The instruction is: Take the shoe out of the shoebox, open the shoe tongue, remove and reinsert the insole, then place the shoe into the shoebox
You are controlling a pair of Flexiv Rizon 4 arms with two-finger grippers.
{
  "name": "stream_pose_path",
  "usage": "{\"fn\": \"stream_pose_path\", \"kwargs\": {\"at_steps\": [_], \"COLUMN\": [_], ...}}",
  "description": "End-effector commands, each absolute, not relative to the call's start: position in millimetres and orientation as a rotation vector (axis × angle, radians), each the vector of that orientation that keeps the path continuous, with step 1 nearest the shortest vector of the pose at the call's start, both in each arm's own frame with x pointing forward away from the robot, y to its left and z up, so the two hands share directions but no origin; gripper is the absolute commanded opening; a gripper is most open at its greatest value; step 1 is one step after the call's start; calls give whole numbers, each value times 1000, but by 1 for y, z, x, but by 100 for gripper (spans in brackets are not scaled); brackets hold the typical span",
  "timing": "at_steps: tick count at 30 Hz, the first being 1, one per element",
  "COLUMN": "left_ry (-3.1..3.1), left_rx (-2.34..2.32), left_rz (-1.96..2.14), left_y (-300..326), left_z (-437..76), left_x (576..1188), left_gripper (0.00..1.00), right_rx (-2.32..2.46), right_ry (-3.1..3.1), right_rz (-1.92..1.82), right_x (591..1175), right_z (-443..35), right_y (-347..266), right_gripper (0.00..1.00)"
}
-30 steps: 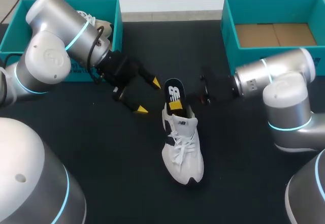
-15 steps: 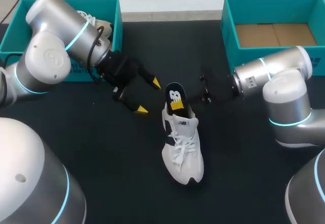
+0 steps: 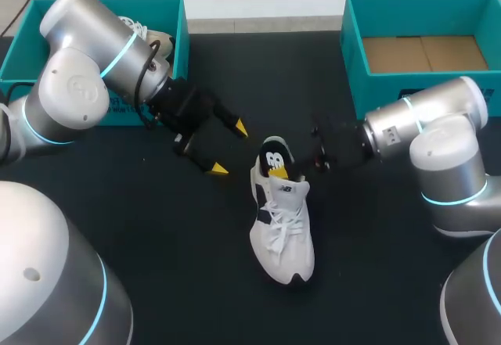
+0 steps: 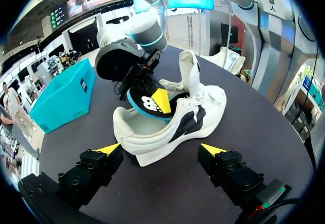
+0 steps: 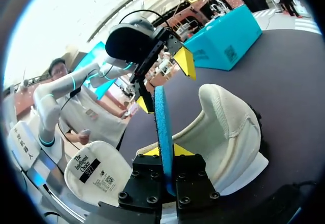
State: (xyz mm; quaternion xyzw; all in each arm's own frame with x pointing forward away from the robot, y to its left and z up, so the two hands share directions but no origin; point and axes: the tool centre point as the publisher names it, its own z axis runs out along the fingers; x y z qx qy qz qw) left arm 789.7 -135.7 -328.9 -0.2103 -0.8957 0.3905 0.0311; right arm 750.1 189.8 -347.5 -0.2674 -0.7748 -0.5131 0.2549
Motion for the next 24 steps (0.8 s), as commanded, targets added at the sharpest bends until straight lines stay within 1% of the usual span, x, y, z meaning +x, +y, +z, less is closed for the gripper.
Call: {"fn": "stream_pose_path", "kwargs": {"at_steps": [1, 2, 4, 7, 15, 17, 18, 19, 20, 24], "left_ry": [-2762, -2762, -2762, -2762, -2762, -2762, -2762, -2762, -2762, -2762], "left_rx": [-648, -648, -648, -648, -648, -648, -648, -648, -648, -648], "left_rz": [1200, 1200, 1200, 1200, 1200, 1200, 1200, 1200, 1200, 1200], "left_y": [-135, -135, -135, -135, -135, -135, -135, -135, -135, -135], "left_z": [-329, -329, -329, -329, -329, -329, -329, -329, -329, -329], "left_x": [789, 789, 789, 789, 789, 789, 789, 789, 789, 789], "left_gripper": [100, 100, 100, 100, 100, 100, 100, 100, 100, 100], "right_rx": [-722, -716, -710, -702, -703, -706, -704, -701, -693, -713], "right_ry": [-2114, -2117, -2123, -2131, -2144, -2147, -2151, -2153, -2148, -2144], "right_rz": [-1414, -1417, -1419, -1417, -1413, -1401, -1391, -1386, -1371, -1313], "right_x": [751, 753, 756, 759, 766, 768, 768, 768, 768, 768], "right_z": [-341, -340, -338, -338, -338, -341, -341, -342, -342, -337], "right_y": [191, 191, 190, 189, 185, 183, 183, 183, 185, 189], "right_gripper": [23, 27, 27, 35, 37, 31, 25, 2, 0, 0]}}
